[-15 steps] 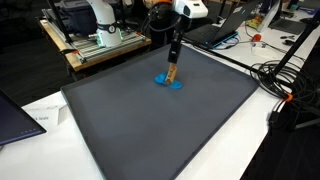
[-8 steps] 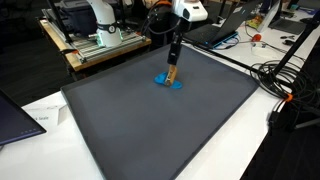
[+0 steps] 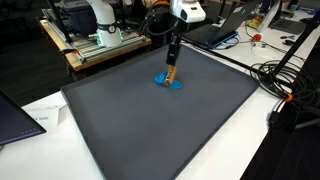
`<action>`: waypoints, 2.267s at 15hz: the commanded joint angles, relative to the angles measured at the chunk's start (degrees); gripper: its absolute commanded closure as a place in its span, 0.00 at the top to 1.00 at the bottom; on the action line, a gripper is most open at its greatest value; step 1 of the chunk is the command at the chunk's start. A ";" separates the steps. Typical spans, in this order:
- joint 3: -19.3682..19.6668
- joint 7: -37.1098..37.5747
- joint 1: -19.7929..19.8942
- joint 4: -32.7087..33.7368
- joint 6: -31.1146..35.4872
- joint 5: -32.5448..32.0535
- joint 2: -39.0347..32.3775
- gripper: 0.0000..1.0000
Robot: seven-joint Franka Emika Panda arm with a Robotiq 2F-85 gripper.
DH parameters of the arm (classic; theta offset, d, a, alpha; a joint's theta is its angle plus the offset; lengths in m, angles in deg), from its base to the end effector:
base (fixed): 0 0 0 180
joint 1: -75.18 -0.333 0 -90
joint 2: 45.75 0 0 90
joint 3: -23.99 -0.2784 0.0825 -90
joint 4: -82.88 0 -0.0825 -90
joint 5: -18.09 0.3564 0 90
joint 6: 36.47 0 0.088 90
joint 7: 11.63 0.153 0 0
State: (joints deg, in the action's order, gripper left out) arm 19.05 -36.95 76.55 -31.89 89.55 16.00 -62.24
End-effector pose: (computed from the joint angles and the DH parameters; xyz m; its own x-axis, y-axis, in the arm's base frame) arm 0.5533 0.0321 0.2437 0.8618 0.5004 -0.0827 0.4992 -0.8657 -0.0358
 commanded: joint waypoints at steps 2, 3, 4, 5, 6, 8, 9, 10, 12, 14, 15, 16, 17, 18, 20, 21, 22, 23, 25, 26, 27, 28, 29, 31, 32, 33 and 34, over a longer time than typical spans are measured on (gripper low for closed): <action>1.30 -2.82 1.18 -2.65 -2.75 -1.16 -0.19 0.22; 1.36 -3.09 1.25 -2.89 -2.88 -1.20 -0.15 0.22; 1.39 -3.40 1.34 -3.09 -3.01 -1.14 -0.15 0.22; 1.37 -3.92 1.43 -3.29 -2.98 -1.05 -0.11 0.22; 1.46 -3.98 1.44 -3.51 -3.08 -1.22 -0.06 0.22; 1.58 -4.38 1.58 -3.94 -3.25 -1.33 0.04 0.22; 1.70 -4.28 1.57 -4.16 -3.15 -1.59 0.10 0.22; 1.74 -4.47 1.65 -4.39 -3.17 -1.67 0.16 0.22; 1.90 -4.44 1.69 -4.67 -3.22 -2.04 0.16 0.22; 2.03 -4.37 1.69 -4.98 -3.35 -2.35 0.24 0.22; 2.02 -4.69 1.74 -5.12 -3.59 -2.31 0.30 0.22; 2.11 -4.70 1.75 -5.29 -3.68 -2.43 0.34 0.22; 2.14 -4.91 1.80 -5.44 -3.64 -2.36 0.39 0.22; 2.24 -4.90 1.78 -5.70 -3.48 -2.60 0.50 0.22; 2.42 -4.75 1.77 -6.13 -3.30 -2.80 0.72 0.22; 2.54 -4.56 1.73 -6.40 -3.13 -3.01 0.85 0.22; 2.58 -4.61 1.74 -6.61 -3.05 -3.04 0.97 0.22; 2.64 -4.69 1.77 -6.93 -2.96 -3.11 1.20 0.22; 2.84 -4.49 1.75 -7.39 -2.76 -3.35 1.49 0.22; 3.02 -4.13 1.69 -7.81 -2.44 -3.67 1.70 0.22; 3.05 -4.28 1.74 -8.07 -2.34 -3.57 1.86 0.22; 3.12 -4.41 1.77 -8.13 -2.36 -3.60 2.02 0.22; 3.00 -5.24 1.92 -8.18 -2.52 -3.20 2.17 0.22; 1.07 -4.50 0.64 -2.15 0.12 0.28 1.43 0.47; 1.06 -5.73 0.74 -2.20 0.11 0.40 1.45 0.47; 1.08 -6.42 0.84 -2.25 0.11 0.54 1.48 0.47; 1.09 -6.77 0.90 -2.31 0.11 0.60 1.52 0.47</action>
State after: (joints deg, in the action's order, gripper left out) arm 20.21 -43.77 77.39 -34.28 89.76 16.63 -60.71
